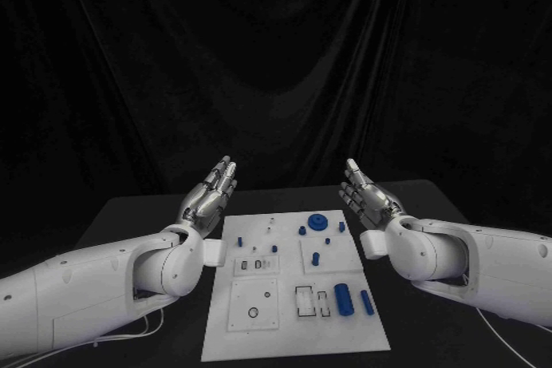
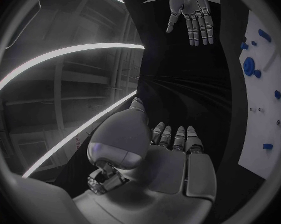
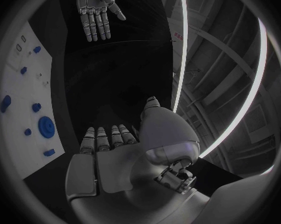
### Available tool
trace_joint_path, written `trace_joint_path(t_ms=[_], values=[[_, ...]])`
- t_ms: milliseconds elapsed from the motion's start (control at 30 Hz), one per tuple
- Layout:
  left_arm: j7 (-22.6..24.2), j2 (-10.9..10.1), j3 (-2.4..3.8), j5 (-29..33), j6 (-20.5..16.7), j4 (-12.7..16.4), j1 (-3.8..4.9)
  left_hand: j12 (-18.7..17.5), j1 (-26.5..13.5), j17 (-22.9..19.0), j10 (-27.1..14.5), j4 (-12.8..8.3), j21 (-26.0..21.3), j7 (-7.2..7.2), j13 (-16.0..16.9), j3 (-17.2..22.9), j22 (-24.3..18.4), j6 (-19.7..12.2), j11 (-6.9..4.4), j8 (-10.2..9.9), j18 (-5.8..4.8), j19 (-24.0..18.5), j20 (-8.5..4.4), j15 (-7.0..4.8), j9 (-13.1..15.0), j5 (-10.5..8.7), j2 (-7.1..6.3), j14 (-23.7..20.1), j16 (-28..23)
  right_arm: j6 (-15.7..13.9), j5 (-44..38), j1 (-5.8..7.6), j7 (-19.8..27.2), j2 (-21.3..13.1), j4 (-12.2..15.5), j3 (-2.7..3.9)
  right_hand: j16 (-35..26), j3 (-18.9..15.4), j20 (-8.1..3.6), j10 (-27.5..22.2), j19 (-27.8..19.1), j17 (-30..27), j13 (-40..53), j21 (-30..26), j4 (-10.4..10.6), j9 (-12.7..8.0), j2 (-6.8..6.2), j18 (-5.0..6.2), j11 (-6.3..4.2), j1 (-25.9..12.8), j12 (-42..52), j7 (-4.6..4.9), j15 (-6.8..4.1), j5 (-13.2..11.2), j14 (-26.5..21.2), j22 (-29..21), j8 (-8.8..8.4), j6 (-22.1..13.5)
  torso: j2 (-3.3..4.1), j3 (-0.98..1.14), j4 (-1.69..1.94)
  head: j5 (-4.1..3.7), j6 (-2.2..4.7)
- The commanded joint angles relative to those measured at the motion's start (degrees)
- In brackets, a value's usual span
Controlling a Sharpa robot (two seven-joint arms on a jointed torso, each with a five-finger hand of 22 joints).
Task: Assemble the parts on the task board
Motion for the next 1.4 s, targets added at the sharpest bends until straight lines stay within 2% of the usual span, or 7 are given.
trace_joint_path(t_ms=[33, 333, 467, 633, 900, 1067, 1400], values=[[9.2, -0.5, 0.05, -5.9, 3.3, -0.7, 0.16, -0.2, 1.0, -0.1, 0.0, 0.0, -0.2, 0.22, -0.1, 0.2, -0.1, 0.5, 0.16, 0.2, 1.14, 0.0, -1.16, -5.57, 0.1, 0.62, 0.2, 0.1, -0.2, 5.1, -7.4, 0.4, -0.3, -0.9, -0.2, 0.04, -0.2, 0.6, 0.72, 0.0, 0.0, -0.1, -0.1, -0.2, 0.1, 0.1, -0.39, 0.86, 1.19, 0.8, -0.3, 1.16, -5.69, -1.0, 0.0, -0.1, 0.04, 0.3, 0.56, -0.1, 0.45, 0.18, -0.3], [11.8, -2.9, 0.05, -17.2, 3.6, -2.0, 0.16, -0.2, 6.3, -0.1, 0.0, 0.0, -0.2, 0.55, -0.1, 0.9, -0.1, 3.1, 0.31, 0.5, 2.17, 0.0, 1.59, -3.76, 0.4, 5.37, -0.36, 0.1, -0.2, 7.4, -22.5, 3.14, -3.2, -3.2, -0.7, 0.04, -0.2, 4.9, 10.81, 0.8, 0.2, -0.1, 0.4, 0.0, -0.1, 1.0, -4.0, -0.75, 11.71, 10.1, 0.8, 8.48, 5.93, 5.3, 0.0, 0.1, 1.48, 4.3, 1.69, -0.56, 1.09, 0.46, -1.01], [12.3, -3.8, 0.05, -22.3, 3.8, -2.2, 0.15, -0.2, 8.6, -0.1, 0.0, 0.1, -0.2, 1.0, -0.1, 1.0, -0.1, 4.6, 0.69, 0.7, 2.17, 0.0, 3.19, -2.11, 0.5, 6.4, -0.7, 0.1, -0.2, 8.0, -35.6, 5.73, -8.7, -4.1, -0.9, 0.04, 0.6, 6.4, 16.72, 0.9, 5.7, 0.6, 0.3, 3.1, 0.3, 0.4, -7.59, -0.54, 14.84, 11.3, 0.9, 4.42, 12.23, 0.8, 2.5, 1.9, 0.33, 1.9, 2.75, -0.63, 1.51, 0.38, -1.15], [12.6, -4.3, 0.04, -28.3, 3.5, -2.1, 0.15, -0.2, 11.3, -0.1, 0.0, 0.0, -0.2, 1.56, -0.1, 1.4, -0.1, 6.4, 1.23, 0.8, 2.49, 0.0, 5.35, -0.56, 0.7, 9.04, -0.85, 0.1, -0.2, 10.1, -57.8, 9.88, -18.4, -5.0, -1.6, 0.04, 7.3, 10.7, 18.64, 3.8, 26.5, 4.7, 1.0, 12.0, -0.2, 1.1, -9.6, -2.4, 17.96, 13.9, 2.6, 9.25, 15.83, 0.9, 26.4, 5.8, 1.25, 5.9, 4.06, -0.58, 1.94, 0.07, -1.37], [12.4, -5.4, 0.04, -31.9, 2.8, -0.6, 0.17, -0.2, 14.0, -0.1, 0.0, 0.1, -0.2, 2.23, -0.1, 1.6, -0.1, 7.7, 2.0, 0.9, 2.96, 0.0, 7.23, 0.8, 0.8, 12.82, -1.02, 0.1, -0.2, 18.7, -95.6, 15.57, -33.8, -3.9, -2.1, 0.04, 14.6, 21.9, 15.38, 14.7, 53.8, 8.7, 2.2, 16.4, -2.3, 3.0, -12.13, 1.02, 16.2, 23.3, 4.1, 13.04, 9.13, -1.0, 57.9, 6.1, 4.31, 21.0, 5.37, -0.54, 2.65, -0.47, -2.0], [12.1, -5.4, 0.04, -32.4, 3.2, -0.4, 0.19, -0.2, 14.4, -0.1, 0.0, 0.1, -0.2, 2.44, -0.1, 1.7, -0.1, 7.5, 2.25, 0.9, 2.97, 0.0, 7.78, 1.37, 0.7, 13.52, -0.82, 0.1, -0.2, 19.1, -108.4, 16.75, -36.8, -2.7, -1.9, 0.04, 18.0, 23.7, 9.6, 40.7, 66.7, 12.9, 5.3, 18.9, -8.4, 4.7, -11.14, 0.47, 15.25, 25.7, 8.8, 9.78, 3.68, -2.1, 71.7, 6.8, 6.83, 36.6, 6.53, -0.77, 3.07, -0.11, -2.31], [11.2, -5.7, 0.04, -32.6, 4.2, 0.6, 0.2, -0.2, 14.9, -0.1, 0.0, 0.1, -0.2, 2.88, -0.1, 1.9, -0.1, 7.1, 2.76, 0.8, 2.97, 0.0, 8.58, 2.17, 0.7, 14.52, -0.32, 0.1, -0.2, 16.0, -120.1, 16.21, -36.9, -0.3, -2.8, 0.04, 32.8, 25.0, 6.17, 51.9, 74.1, 27.0, 4.9, 29.1, -13.1, 6.6, -11.02, 0.8, 13.61, 23.4, 5.9, 10.39, 0.87, -3.3, 78.9, 15.0, 5.1, 46.9, 8.65, -1.77, 4.44, -0.99, -1.82]])
